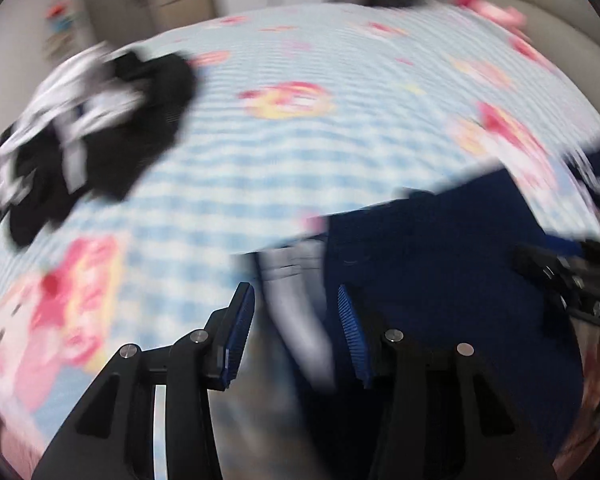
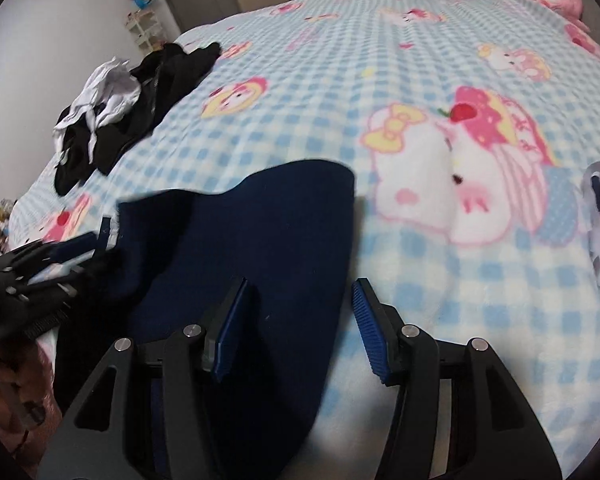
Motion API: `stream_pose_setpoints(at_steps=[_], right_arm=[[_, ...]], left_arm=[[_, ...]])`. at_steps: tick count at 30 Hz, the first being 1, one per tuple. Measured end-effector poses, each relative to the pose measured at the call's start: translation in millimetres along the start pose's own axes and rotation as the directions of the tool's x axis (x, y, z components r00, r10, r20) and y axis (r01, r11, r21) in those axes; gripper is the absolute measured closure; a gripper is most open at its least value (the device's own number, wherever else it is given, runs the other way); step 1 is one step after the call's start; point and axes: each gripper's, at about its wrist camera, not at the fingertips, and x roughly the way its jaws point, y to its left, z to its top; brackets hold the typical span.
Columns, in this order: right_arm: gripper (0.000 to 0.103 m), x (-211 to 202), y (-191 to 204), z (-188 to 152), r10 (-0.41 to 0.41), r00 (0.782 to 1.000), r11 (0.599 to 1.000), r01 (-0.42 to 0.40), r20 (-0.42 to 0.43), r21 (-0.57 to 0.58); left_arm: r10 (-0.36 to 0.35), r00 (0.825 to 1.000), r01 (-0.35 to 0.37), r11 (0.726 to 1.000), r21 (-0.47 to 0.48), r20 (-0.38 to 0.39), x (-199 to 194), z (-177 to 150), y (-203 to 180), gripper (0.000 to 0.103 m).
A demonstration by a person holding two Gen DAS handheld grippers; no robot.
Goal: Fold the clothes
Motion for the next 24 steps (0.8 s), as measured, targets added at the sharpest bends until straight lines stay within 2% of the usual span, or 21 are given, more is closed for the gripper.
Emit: stream_pose_setpoints(at_steps=[2,3,4,6,9,12,13,15,17,19,20,21,23,24], right_arm=[[0.049,-1,0,-1,-0.015,1.000,1.000,0.014,0.014,0.018],[0.049,-3,1,-1,-0.023,0.999,1.000,0.023,0.027,0.021],[0.049,-6,3,-2,-0.032,0.999,0.999,0.031,0.040,0.021],[0.049,-8,8,-1,-0.044,0.997,0.999,0.045,0.066,-0.006],[0.049,-6,14,0,-0.060,0.996,0.997,0.064,0.072,-0.051],[0.048,4,11,-3,-0.051,0.998,0.998,0.053,0.040,-0.038],[0.045,6,8,-3,-0.043,0.999,0.999,0.044,0.033,-0.029],[0.043,9,4,-4,-0.026,0.999,1.000,0.027,0.026,-0.014],[0.043,11,1,-5,-0.012,1.000,1.000,0.012,0.025,0.000],[0.043,11,0,-5,-0.006,1.000,1.000,0.006,0.021,0.005],[0.043,10,-1,-4,-0.009,1.000,1.000,0.009,0.019,0.006],[0.043,9,0,-4,-0.011,1.000,1.000,0.011,0.019,0.006],[0.043,2,0,-2,-0.010,0.999,1.000,0.009,0.052,0.015],[0.042,-5,1,0,-0.010,0.996,1.000,0.008,0.094,0.020]], left_arm=[[-0.027,1.000,0.029,0.992,-0.119,0.013,-4,1,26,0.059],[-0.107,0.994,0.109,0.982,-0.154,0.027,-5,1,34,0.058],[-0.182,0.983,0.186,0.966,-0.181,0.041,-6,1,40,0.057],[-0.300,0.952,0.305,0.936,-0.177,0.055,-5,2,37,0.056],[-0.332,0.942,0.336,0.938,-0.088,0.054,1,5,15,0.054],[-0.329,0.944,0.327,0.944,-0.053,-0.024,22,7,-2,0.052],[-0.326,0.944,0.324,0.945,-0.045,-0.054,31,6,-7,0.052],[-0.291,0.954,0.290,0.957,-0.027,-0.076,40,2,-12,0.052],[-0.231,0.971,0.230,0.973,-0.022,-0.062,38,-2,-13,0.055],[-0.169,0.984,0.168,0.985,-0.023,-0.061,35,-3,-11,0.067],[-0.131,0.989,0.130,0.991,-0.025,-0.061,32,-3,-8,0.069],[-0.058,0.997,0.056,0.998,-0.025,-0.058,28,-1,-3,0.069],[0.089,0.995,-0.091,0.995,-0.047,-0.044,19,2,8,0.069],[0.107,0.994,-0.110,0.990,-0.089,-0.034,12,3,15,0.070]])
